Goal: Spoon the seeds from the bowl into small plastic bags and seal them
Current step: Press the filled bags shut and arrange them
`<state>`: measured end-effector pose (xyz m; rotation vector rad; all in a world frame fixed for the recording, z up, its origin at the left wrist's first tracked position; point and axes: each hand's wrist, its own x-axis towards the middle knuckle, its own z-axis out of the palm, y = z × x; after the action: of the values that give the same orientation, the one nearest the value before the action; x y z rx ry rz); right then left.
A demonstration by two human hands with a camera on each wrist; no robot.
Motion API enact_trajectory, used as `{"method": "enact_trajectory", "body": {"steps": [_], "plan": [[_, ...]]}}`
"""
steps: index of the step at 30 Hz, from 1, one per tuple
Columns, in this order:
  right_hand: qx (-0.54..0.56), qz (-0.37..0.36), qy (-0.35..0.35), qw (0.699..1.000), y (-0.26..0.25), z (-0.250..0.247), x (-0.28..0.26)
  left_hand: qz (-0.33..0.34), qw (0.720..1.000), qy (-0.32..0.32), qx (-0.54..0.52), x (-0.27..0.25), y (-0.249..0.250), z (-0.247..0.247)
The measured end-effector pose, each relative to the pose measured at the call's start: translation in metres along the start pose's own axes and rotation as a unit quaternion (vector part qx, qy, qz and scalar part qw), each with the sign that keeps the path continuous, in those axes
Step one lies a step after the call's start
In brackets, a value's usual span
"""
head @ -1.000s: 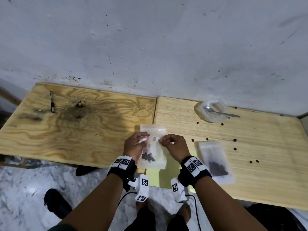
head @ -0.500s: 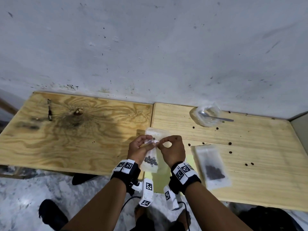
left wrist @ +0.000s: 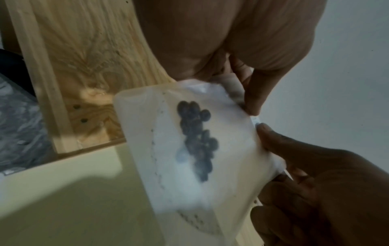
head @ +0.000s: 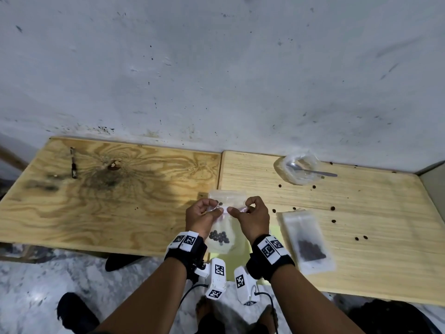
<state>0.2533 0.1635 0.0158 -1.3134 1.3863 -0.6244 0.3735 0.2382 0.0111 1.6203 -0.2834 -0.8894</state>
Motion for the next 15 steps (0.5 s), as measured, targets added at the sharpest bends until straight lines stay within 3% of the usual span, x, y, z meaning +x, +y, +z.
{"method": "enact_trajectory", "body": {"steps": [4,15], "plan": [[-0.001,-0.009,-0.028,1.000,-0.0019,-0.0059,-0.0008,-0.012,1.000,-0.005,-0.008,0.0006,0.0011,-0.0011],[-0.015,-0.026,-0.006,1.000,-0.0020,-0.0062,0.0024,0.010,1.000,-0.002,-0.018,0.0022,0.0026,0.0044]]}}
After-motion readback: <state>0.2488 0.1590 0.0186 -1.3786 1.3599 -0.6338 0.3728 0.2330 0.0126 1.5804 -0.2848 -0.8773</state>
